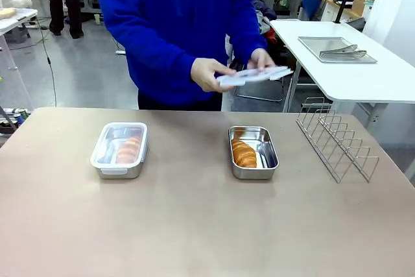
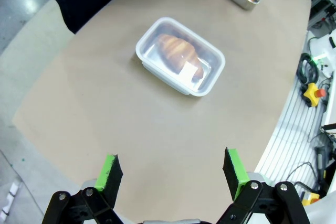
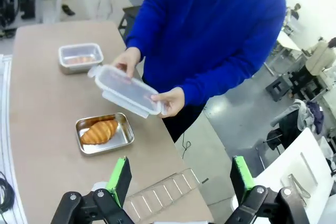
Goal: Place the bread in airtight containers.
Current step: Release when the human grabs the Airtight Container lid.
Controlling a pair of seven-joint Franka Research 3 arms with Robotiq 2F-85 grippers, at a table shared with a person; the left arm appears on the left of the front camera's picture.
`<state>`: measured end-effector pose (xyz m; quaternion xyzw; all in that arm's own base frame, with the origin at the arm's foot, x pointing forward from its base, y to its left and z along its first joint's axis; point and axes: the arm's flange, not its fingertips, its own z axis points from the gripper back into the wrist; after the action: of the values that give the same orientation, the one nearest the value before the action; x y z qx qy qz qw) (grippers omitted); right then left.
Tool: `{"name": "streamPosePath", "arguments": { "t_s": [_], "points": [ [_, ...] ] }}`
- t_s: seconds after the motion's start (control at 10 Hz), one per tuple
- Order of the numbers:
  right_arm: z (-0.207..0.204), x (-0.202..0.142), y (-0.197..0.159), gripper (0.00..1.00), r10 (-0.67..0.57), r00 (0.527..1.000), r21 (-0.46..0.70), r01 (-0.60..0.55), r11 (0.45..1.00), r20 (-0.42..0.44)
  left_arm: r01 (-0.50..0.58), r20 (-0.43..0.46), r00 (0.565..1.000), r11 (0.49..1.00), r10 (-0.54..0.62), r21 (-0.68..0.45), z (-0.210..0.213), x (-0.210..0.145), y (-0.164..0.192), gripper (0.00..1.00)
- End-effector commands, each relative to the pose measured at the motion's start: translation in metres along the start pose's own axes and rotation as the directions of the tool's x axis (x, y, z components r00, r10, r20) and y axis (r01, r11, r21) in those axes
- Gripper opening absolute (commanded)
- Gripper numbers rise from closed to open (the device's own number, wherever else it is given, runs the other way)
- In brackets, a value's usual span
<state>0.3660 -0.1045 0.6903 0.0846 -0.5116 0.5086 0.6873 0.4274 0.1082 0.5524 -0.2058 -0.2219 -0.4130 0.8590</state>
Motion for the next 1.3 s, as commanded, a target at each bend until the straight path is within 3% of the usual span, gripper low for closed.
{"name": "streamPosePath", "arguments": {
  "t_s": [0.0,1.2],
  "points": [
    [0.0008,0.013,-0.0022,1.0,0.039,0.999,-0.02,-0.039,0.999,-0.012,0.004,0.012,1.0,1.0,-0.004,-0.011,0.0005,0.0023,-0.0014,1.0],
    [0.0008,0.013,-0.0022,1.0,0.039,0.999,-0.02,-0.039,0.999,-0.012,0.004,0.012,1.0,1.0,-0.004,-0.011,0.0005,0.0023,-0.0014,1.0]
  ]
}}
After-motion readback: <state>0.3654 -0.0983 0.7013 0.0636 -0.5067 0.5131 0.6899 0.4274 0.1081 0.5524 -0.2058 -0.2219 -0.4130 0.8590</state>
